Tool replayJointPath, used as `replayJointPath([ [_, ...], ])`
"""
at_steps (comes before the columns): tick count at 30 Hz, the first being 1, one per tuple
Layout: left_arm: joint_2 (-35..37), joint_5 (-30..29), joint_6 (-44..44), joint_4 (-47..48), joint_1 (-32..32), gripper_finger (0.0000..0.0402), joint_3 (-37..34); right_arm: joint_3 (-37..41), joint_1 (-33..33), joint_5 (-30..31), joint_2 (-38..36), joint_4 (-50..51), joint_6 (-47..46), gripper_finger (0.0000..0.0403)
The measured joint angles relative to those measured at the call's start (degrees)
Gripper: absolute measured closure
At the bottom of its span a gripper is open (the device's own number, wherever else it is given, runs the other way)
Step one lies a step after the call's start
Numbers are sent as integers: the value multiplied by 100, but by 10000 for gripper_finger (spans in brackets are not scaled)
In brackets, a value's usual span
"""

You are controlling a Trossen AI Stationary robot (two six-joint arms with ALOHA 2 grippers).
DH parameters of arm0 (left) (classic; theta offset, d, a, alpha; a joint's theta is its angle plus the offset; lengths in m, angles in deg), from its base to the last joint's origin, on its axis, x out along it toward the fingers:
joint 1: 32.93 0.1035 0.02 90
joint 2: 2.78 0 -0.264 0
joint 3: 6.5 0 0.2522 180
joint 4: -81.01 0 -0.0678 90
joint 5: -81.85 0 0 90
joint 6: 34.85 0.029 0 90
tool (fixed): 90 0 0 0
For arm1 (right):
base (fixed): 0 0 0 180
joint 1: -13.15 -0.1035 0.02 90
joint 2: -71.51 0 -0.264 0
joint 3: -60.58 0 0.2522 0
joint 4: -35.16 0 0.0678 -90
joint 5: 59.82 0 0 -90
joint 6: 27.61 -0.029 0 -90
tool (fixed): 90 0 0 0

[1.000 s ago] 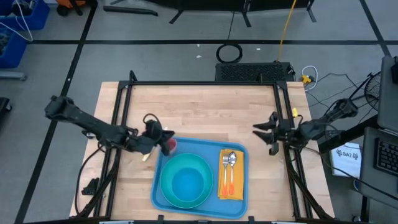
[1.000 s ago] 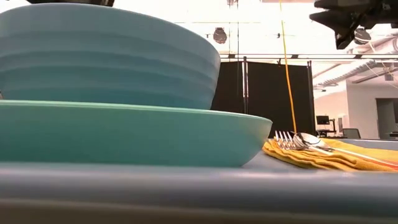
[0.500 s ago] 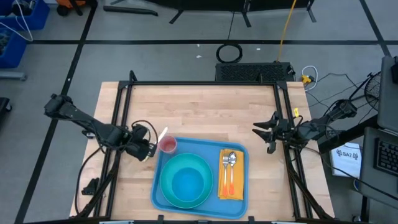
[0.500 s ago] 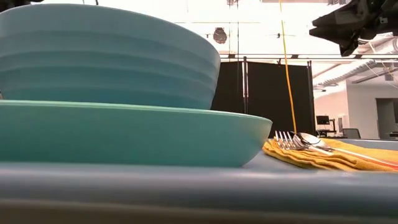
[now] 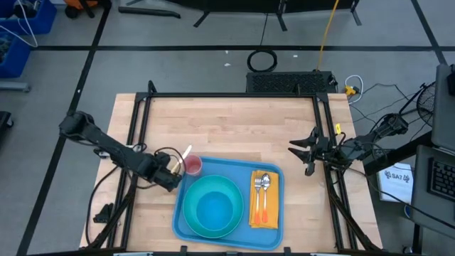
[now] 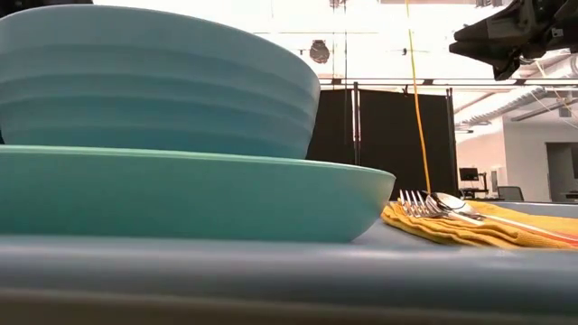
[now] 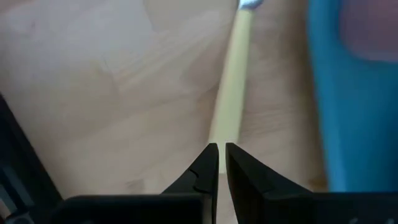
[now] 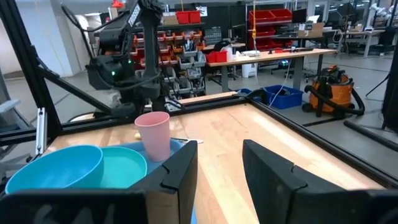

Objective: Set up tray
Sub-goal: Put the yellow knife on the yellow napkin to the right of the orange spoon

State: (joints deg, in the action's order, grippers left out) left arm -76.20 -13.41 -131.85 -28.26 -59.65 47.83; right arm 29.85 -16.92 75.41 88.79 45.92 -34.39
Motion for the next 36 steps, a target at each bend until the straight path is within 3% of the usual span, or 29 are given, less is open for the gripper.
replayJointPath([
  [5, -386, 181, 1, -5, 48, 351, 0, -1, -2, -21, 0, 3, 0, 284],
  [13, -530, 176, 64, -23, 212, 249, 0, 0, -2, -26, 0, 7, 0, 284],
  [18, -532, 62, 93, -36, 283, 209, 0, 0, -2, -26, 2, 9, 0, 284],
  [28, -578, -44, 519, -458, 472, 213, -28, 0, -4, -28, 4, 29, -62, 284],
  [36, -580, 250, 306, -1205, 507, 213, -692, 0, -4, -33, 5, 121, -193, 284],
])
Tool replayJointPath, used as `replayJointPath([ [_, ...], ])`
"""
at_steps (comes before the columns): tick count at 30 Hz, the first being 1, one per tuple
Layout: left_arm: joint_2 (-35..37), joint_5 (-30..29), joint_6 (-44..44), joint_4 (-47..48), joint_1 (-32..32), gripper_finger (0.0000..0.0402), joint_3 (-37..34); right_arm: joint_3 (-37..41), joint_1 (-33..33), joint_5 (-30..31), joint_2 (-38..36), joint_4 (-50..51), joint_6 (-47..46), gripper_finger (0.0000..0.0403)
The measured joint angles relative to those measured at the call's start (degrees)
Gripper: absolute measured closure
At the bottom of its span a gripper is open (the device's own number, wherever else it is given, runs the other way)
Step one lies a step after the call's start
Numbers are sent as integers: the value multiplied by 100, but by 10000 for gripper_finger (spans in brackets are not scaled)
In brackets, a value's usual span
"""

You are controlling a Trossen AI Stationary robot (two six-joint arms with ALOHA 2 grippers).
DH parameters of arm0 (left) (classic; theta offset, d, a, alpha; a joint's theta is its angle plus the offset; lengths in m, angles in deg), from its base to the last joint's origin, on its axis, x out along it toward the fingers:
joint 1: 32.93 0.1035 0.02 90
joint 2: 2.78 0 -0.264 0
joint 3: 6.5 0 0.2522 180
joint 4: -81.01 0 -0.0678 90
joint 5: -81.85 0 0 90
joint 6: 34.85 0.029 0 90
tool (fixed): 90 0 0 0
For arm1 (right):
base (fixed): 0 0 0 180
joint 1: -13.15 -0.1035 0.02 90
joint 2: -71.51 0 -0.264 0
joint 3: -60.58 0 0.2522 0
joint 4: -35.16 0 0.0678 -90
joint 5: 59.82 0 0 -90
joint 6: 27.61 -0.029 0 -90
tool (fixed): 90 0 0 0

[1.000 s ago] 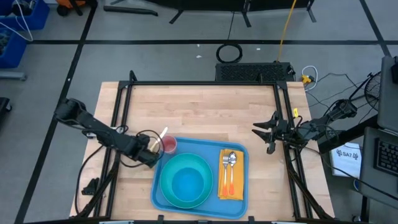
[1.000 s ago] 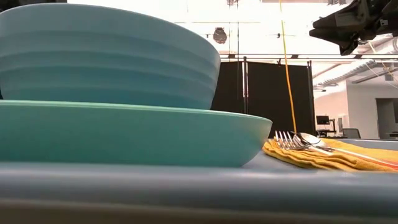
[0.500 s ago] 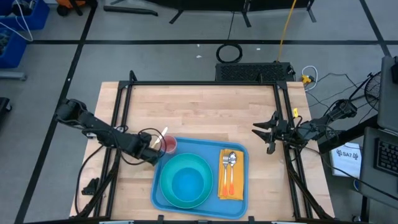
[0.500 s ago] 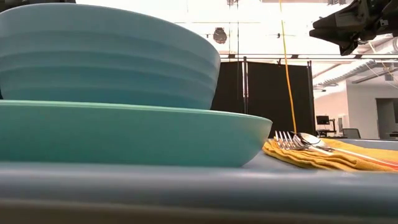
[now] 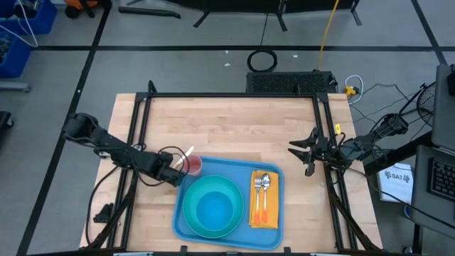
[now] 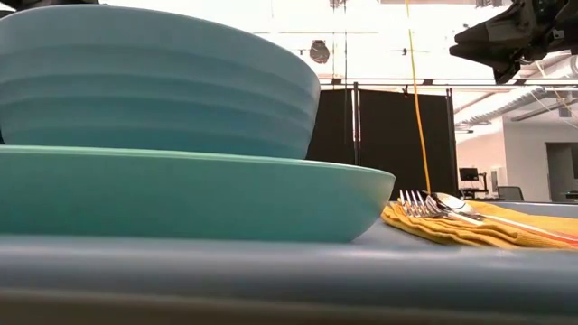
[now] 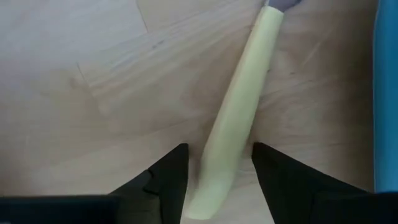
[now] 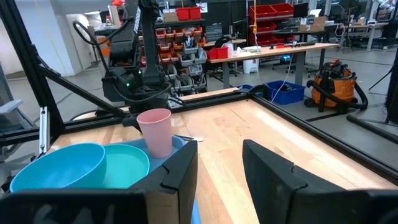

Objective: Set up tray
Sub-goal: Put the yellow knife on the yellow napkin to the right of the orange spoon

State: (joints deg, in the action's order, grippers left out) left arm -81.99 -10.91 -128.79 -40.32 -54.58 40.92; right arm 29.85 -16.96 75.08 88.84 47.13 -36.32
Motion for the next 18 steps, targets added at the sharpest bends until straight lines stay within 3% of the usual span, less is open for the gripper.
replayJointPath([
  [7, 15, -7, 1, -200, -2, 220, -167, -1, 0, 0, 1, -4, 15, 284],
  [10, 9, -7, 13, -186, -23, 248, -170, 0, 0, 0, 1, -5, 16, 284],
  [14, 6, -11, 15, -165, -29, 322, -172, 0, 0, 2, 1, -5, 17, 284],
  [18, 1, -201, -55, -114, -117, 324, -172, 0, 1, 1, 1, -3, 18, 284],
])
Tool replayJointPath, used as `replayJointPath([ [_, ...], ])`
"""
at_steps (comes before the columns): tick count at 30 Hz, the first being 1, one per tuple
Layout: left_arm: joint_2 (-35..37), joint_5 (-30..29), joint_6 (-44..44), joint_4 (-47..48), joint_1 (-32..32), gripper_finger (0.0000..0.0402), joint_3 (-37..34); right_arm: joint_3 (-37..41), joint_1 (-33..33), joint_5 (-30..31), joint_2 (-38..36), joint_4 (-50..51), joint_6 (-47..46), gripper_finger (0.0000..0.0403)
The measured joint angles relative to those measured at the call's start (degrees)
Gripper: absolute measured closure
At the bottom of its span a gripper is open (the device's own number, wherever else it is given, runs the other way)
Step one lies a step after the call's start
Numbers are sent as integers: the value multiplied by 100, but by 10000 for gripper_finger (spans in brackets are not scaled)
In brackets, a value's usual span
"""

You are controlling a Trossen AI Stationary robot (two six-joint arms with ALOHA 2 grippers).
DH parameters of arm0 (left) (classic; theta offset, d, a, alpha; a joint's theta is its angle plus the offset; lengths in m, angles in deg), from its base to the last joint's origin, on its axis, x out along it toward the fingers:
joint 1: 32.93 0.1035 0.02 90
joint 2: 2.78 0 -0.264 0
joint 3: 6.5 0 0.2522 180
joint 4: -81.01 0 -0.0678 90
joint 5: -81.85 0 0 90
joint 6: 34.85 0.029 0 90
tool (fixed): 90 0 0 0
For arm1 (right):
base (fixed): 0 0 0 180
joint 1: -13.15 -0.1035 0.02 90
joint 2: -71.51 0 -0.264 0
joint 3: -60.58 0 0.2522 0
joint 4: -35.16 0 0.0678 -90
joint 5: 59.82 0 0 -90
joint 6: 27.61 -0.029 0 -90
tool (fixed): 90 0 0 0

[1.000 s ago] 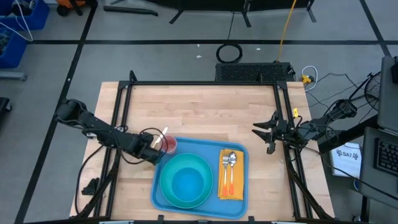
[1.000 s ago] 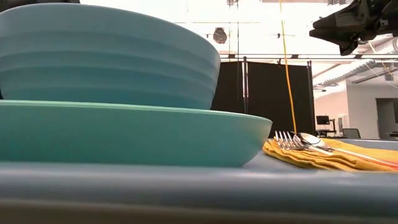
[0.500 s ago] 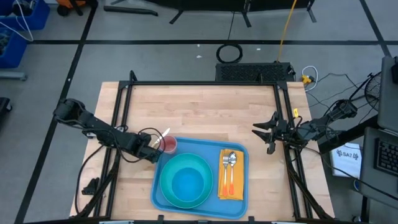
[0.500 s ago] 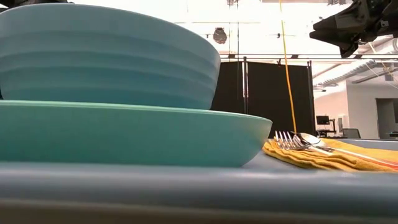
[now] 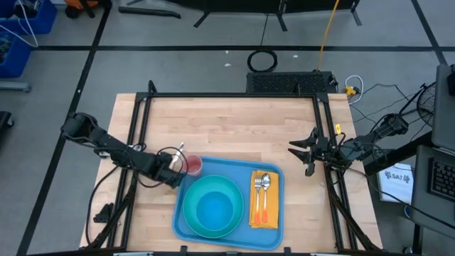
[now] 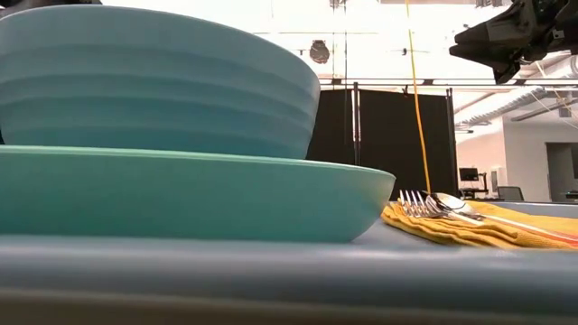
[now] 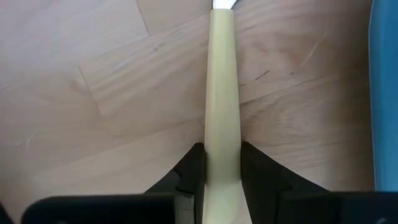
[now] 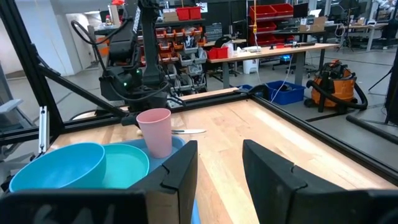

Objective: Set up tray
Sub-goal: Put the yellow knife on the yellow napkin to the right of the orange spoon

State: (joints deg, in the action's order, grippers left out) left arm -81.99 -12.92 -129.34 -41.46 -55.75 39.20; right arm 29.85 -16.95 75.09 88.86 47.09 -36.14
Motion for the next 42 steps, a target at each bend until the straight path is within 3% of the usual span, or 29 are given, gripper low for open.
replayJointPath([
  [7, 62, -583, -417, 242, -331, 324, -15, -1, -1, 1, 0, 44, -2, 284],
  [10, 176, -1384, -550, 640, -413, 324, -15, 0, -1, -1, 0, 44, -53, 284],
  [19, 289, -1923, -586, 1870, -464, 324, 724, 0, 1, 8, 9, 42, -125, 284],
  [27, 298, -3527, 166, 2139, -442, 324, 1679, 316, 83, 33, 45, -449, -234, 284],
  [32, 303, -4618, 1211, 2179, -272, 324, 2384, 508, 305, 27, 52, -983, -220, 284],
  [35, 310, -5504, 2223, 1615, -147, 324, 2620, 585, 490, 9, 164, -1455, -102, 284],
  [39, 294, -6336, 4750, -579, 69, 324, 2536, 599, 798, -161, 594, -2139, 151, 284],
  [42, 109, -6419, 6680, -2685, 317, 324, 2258, 601, 1108, -486, 1052, -2791, 345, 284],
])
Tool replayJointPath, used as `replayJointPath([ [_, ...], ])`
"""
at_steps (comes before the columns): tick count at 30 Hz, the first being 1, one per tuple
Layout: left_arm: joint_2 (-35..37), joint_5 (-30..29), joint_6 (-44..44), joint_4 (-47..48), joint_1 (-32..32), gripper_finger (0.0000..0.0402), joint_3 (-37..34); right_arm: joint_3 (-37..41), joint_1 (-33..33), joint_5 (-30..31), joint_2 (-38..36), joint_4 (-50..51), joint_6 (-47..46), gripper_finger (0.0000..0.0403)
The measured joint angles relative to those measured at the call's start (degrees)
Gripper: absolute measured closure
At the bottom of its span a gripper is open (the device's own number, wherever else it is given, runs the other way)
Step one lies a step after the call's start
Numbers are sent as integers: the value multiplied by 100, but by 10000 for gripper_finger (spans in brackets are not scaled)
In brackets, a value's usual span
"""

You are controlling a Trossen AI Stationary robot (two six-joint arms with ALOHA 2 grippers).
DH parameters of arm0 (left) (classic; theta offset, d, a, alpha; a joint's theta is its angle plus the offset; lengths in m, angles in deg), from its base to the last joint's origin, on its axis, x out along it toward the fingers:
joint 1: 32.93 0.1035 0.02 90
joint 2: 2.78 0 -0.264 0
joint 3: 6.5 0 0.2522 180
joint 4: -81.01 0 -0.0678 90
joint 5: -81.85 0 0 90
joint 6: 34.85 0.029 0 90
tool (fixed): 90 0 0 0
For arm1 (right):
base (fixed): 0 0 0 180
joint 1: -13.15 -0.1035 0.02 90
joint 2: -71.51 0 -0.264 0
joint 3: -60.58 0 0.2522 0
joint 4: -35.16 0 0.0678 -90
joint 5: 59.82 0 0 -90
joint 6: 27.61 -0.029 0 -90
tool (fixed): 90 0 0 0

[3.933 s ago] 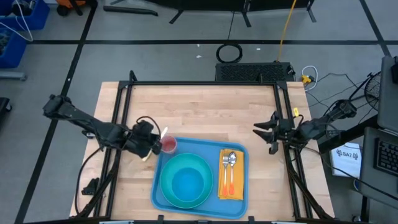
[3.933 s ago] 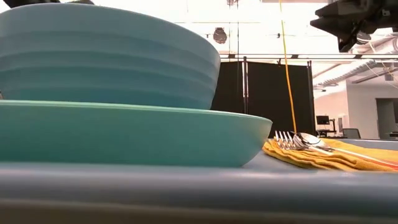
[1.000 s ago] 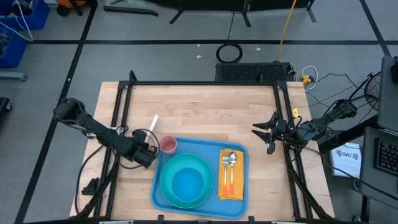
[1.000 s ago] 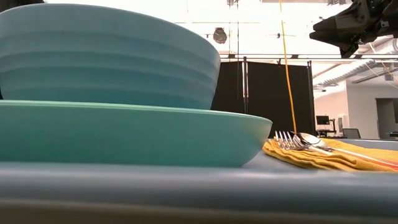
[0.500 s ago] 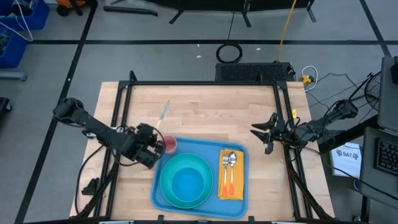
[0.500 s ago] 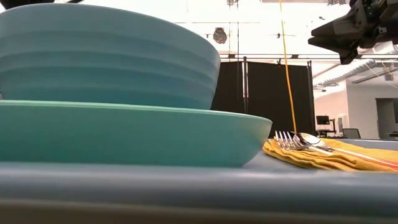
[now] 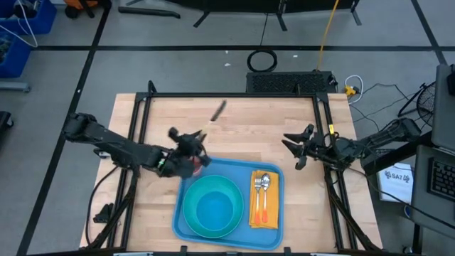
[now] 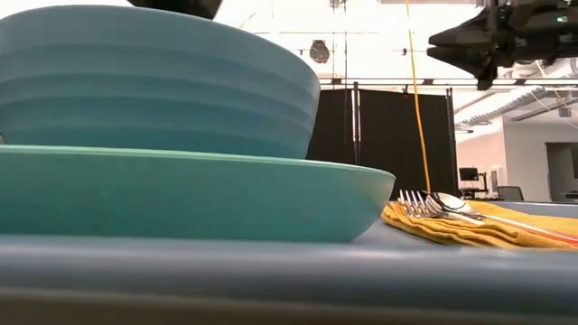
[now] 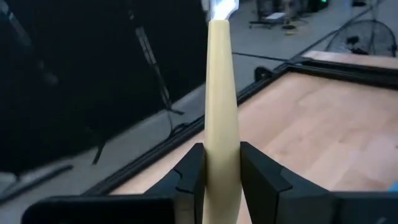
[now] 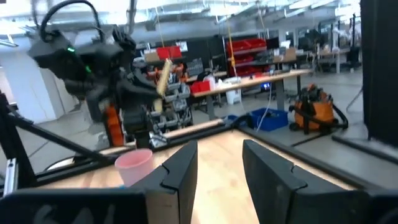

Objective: Set up tray
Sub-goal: Put the yellow knife on the yellow napkin to the right of the orange spoon

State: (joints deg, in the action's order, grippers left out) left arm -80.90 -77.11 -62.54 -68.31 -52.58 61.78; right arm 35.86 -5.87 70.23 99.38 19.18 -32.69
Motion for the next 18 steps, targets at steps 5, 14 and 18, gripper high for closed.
replayJointPath([
  [5, -416, 1110, 2096, -3180, 432, 324, -643, -2, 609, -667, 748, -994, 146, 284],
  [14, -1160, 3079, 2935, -5135, 1007, 324, -758, -37, 1737, -2243, 1884, -1855, -713, 284],
  [18, -1492, 3422, 2911, -5145, 1263, 324, -574, -280, 1936, -2784, 2463, -2384, -857, 284],
])
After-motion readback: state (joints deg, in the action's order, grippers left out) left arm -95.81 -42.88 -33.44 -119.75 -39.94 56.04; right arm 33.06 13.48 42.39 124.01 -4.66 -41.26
